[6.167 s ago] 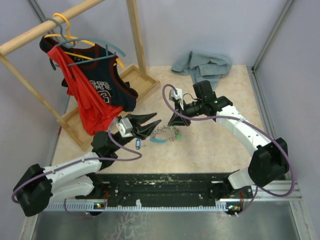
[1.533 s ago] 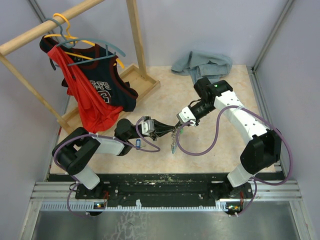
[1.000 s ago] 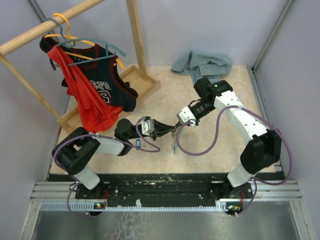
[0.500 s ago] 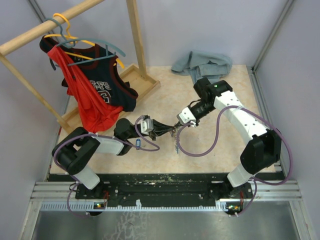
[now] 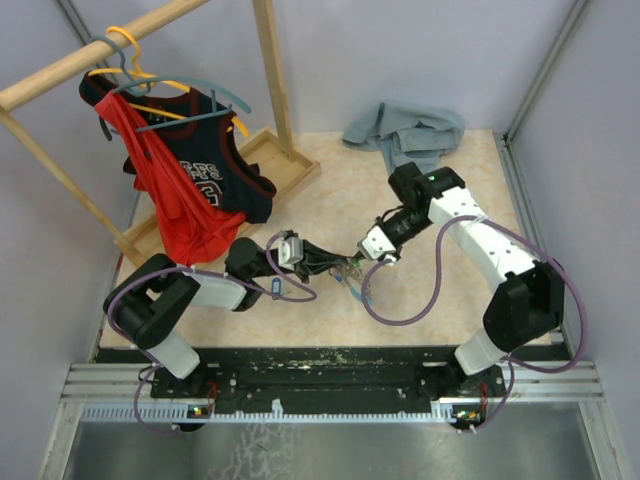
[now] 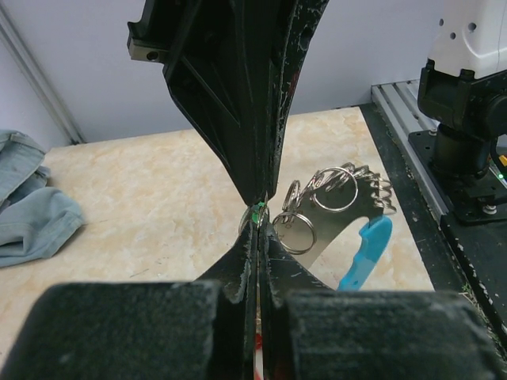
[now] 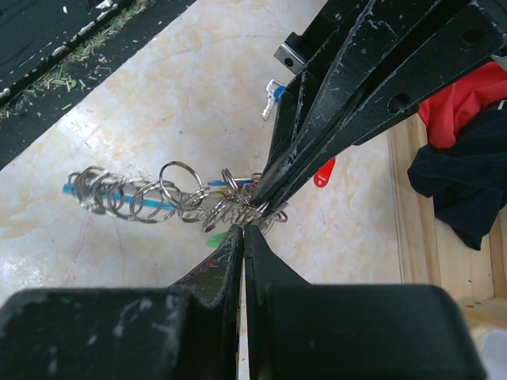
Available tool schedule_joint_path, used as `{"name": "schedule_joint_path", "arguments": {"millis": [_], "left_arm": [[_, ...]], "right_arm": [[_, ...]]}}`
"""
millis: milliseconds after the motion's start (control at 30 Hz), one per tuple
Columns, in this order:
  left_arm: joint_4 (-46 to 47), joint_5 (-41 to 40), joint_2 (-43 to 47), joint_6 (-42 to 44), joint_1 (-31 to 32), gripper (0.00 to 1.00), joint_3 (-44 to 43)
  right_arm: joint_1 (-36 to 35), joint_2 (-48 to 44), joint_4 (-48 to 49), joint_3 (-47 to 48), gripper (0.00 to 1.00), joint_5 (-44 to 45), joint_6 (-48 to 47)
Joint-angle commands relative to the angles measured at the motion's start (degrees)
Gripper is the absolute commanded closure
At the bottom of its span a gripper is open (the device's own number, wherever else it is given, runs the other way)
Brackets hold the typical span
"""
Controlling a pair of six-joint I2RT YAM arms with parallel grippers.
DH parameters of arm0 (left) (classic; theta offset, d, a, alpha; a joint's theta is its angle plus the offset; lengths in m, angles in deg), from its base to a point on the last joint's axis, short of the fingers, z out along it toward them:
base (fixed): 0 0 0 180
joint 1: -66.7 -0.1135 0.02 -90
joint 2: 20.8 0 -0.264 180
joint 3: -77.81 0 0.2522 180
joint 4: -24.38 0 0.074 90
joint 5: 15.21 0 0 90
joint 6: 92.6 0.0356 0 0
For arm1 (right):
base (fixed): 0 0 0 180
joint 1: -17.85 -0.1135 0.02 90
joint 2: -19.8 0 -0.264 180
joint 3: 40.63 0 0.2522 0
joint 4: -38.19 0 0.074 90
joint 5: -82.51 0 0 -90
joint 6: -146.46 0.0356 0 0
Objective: Remove the keys from the keyring
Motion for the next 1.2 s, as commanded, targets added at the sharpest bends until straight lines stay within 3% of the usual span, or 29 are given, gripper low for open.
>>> {"name": "schedule_joint_path", "arguments": {"millis": [0, 167, 500, 800, 967, 1167], "left_arm": [[5.6, -0.2, 0.0, -1.0, -0.9, 1.0, 0.1], [5.7, -0.5, 0.0, -1.3, -1.1, 1.0, 0.1], [5.5, -0.6, -0.5, -1.6, -1.1, 1.0, -0.5], [6.2, -2.0, -0.2, -1.1, -1.1, 0.84, 0.2], [10.9, -3.6, -0.3, -0.4, -1.1, 0.69, 2.0], [14.6, -0.5, -2.2, 0.4, -1.1, 0.67, 1.5]], "right_arm": [[0.5, -2.9, -2.1, -1.0, 1.0, 2.3, -3.0], [0.5, -3.1, -2.8, -2.6, 1.0, 3.3, -8.1], [1.0, -3.6, -5.5, 1.1, 1.0, -0.9, -5.3], [1.3, -4.2, -5.5, 2.9, 1.0, -2.4, -1.2], [1.3, -4.2, -5.4, 3.1, 1.0, -2.6, -0.4], [1.3, -3.7, -4.7, 3.2, 1.0, -2.5, 1.5]]}}
